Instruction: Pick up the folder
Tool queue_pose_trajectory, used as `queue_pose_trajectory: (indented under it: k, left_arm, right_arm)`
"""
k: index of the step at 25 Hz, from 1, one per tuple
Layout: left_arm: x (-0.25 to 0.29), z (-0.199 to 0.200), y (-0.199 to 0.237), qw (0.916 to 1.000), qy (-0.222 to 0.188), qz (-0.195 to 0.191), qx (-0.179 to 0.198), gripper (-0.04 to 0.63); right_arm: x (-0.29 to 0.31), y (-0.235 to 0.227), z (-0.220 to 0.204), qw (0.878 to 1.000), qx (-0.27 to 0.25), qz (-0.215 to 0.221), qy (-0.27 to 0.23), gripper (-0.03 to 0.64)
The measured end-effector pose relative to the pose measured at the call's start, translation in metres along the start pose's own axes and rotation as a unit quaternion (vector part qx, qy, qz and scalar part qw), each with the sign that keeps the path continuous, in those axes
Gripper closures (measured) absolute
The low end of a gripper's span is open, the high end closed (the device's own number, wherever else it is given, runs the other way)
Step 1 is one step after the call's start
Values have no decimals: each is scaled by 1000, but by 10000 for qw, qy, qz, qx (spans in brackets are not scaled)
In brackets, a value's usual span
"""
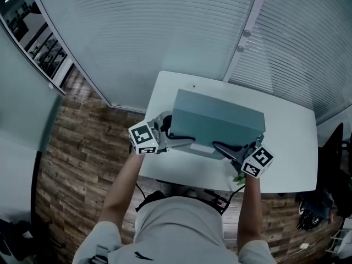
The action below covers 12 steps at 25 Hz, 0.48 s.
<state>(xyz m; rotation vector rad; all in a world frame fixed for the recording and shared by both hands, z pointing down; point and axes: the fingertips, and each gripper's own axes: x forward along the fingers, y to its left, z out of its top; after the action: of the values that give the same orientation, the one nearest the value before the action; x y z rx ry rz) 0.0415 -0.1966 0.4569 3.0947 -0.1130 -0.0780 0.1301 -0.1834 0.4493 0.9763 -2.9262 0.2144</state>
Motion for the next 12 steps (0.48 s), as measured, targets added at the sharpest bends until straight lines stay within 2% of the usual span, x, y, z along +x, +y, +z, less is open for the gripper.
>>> queue_pose_trajectory:
  k: [3, 5, 8, 12]
  left_arm:
    - [-11, 8, -2, 9998, -103, 185, 25, 205]
    - [-30, 19, 9, 9972, -443, 605, -67, 225]
    - [-76, 36, 35, 9840, -892, 1538, -107, 303]
    - [-110, 44, 38, 9657, -641, 2494, 336, 359]
  right_arm:
    - [-5, 6, 5, 9999, -76, -121, -3, 199]
    - [-16, -1, 4, 9993, -103, -357, 31, 199]
    - [-38, -17, 3, 9951, -104, -977, 80, 199]
    - [-66, -36, 9, 9788, 36, -2050, -21, 199]
